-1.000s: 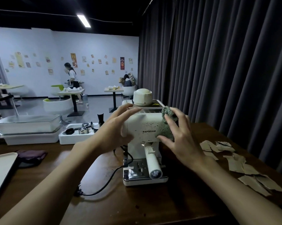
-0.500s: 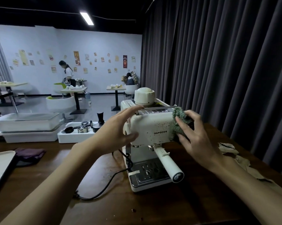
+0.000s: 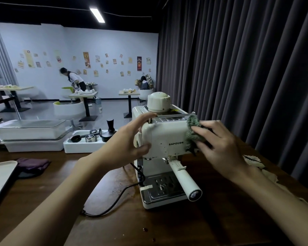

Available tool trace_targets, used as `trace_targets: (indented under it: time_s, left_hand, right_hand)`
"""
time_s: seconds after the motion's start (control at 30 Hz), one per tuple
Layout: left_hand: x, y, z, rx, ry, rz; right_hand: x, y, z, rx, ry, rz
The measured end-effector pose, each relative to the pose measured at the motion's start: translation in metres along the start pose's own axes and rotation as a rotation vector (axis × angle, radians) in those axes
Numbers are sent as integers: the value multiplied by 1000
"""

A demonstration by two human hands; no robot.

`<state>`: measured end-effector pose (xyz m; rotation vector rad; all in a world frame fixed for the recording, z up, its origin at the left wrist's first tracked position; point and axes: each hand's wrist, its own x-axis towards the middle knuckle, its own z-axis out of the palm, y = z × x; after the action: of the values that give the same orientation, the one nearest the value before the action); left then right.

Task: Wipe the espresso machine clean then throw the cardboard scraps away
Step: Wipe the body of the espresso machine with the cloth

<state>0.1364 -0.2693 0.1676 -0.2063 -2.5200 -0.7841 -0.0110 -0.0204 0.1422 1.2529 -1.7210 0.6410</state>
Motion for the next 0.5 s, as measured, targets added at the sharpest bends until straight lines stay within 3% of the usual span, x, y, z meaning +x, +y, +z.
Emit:
trace_targets:
  time_s: [0.5]
  left_hand:
    - [-2, 1, 1, -51, -6, -1]
  right_hand:
    - [14, -19, 10, 164, 51, 35]
